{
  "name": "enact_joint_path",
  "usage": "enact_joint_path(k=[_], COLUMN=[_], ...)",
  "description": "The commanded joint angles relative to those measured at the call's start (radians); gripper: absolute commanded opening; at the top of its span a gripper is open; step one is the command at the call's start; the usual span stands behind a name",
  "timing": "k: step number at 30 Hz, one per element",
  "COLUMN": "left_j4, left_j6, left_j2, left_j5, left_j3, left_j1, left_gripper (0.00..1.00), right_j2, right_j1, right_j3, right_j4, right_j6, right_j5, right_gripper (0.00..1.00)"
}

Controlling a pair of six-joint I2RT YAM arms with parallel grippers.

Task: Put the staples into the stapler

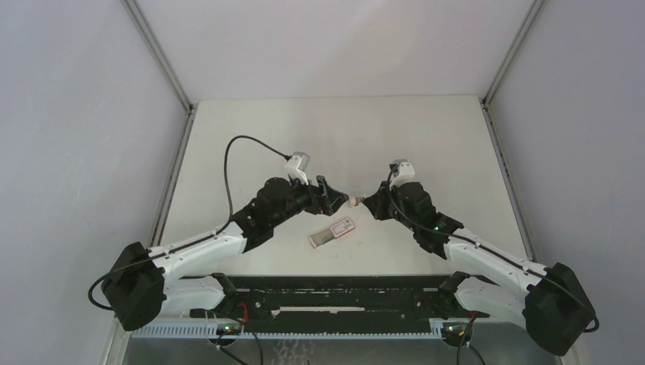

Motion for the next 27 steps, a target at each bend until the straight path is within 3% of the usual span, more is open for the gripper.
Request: enact_joint_path(k=[1,10,27], left_j4=[0.028,0.003,-0.030], left_j6=[0.057,0.047,0.049], left_j2=[0.056,0.164,0.168], left_j5=[0.029,0.035,-0.015], left_j3=[0.129,0.159,0.051], left_j1=[-0.018,-0.026,-0.026], left_gripper=[0.94,0.96,0.96], right_j2=[0.039,0.044,-0.064], right_j1=[0.052,0.080,0.021], right_j3=[0.029,0.050,0.049], right_j4=[0.080,0.072,0.026], right_j6=[-0.013,-0.020,-0.003], right_j5=[0.036,0.044,-0.046], right_gripper=[0.00,0.00,0.00])
